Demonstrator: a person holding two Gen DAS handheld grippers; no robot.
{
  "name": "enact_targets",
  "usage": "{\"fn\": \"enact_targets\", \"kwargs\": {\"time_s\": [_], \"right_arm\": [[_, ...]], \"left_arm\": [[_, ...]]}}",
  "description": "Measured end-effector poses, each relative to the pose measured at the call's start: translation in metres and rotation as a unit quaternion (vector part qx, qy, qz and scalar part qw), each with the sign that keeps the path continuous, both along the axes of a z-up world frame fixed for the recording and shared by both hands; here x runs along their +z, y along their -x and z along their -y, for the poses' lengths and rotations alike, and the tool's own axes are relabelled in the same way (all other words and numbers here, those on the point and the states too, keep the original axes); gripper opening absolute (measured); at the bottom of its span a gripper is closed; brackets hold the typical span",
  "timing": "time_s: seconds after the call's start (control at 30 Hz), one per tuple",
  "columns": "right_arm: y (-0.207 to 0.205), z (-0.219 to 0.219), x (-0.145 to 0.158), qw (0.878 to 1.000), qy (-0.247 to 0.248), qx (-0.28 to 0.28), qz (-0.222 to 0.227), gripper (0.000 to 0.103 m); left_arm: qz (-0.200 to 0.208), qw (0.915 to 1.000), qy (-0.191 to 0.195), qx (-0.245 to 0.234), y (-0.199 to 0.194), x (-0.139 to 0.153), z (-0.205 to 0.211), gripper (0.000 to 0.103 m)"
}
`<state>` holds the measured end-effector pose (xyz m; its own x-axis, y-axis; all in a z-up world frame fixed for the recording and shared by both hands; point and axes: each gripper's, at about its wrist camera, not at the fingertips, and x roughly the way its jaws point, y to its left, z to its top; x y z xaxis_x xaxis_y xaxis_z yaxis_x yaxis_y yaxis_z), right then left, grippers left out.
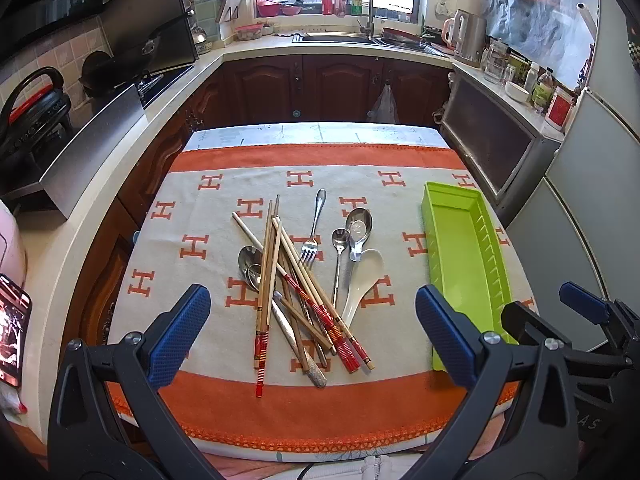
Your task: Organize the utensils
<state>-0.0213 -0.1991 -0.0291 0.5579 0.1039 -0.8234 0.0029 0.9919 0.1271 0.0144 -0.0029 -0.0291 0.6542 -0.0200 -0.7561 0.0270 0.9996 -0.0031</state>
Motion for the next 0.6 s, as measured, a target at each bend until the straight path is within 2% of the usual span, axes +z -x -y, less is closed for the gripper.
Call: {"fn": "enact_targets", "kwargs": {"time_s": [0.17, 0.47, 0.6], "right_arm": [[0.002, -0.005, 0.001, 1.0, 0.007, 0.004, 0.001, 0.091], [0.0, -0.005, 0.003, 1.0, 0.021, 0.004, 0.006, 0.091], [-0.006, -0.006, 0.006, 0.999, 0.032, 0.013, 0.014, 0.091]], "left_arm": [[0.005, 1.0, -0.001, 0.002, 0.003, 0.003, -0.001, 0.102], [0.006, 0.9998, 0.02, 0.005, 0.001, 0.007, -0.015, 0.102], [0.001, 1.0, -0.004, -0.008, -0.008, 0.01, -0.019, 0.102]]}}
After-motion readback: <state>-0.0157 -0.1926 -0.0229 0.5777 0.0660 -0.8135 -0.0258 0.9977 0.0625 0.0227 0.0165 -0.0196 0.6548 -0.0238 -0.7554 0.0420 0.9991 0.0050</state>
